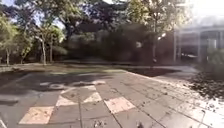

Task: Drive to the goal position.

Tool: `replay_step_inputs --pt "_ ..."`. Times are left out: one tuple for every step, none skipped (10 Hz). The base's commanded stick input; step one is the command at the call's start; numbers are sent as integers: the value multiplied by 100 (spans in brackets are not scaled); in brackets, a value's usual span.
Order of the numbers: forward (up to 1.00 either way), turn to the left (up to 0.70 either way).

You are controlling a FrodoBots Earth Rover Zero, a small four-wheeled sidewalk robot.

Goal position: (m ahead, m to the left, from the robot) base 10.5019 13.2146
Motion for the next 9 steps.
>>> replay_step_inputs --pt "50 -50" --pt "50 -50" --pt "50 -50" --pt "50 -50" --pt "50 -50" --pt "50 -50" --pt "50 -50" --pt "50 -50" --pt "50 -50"
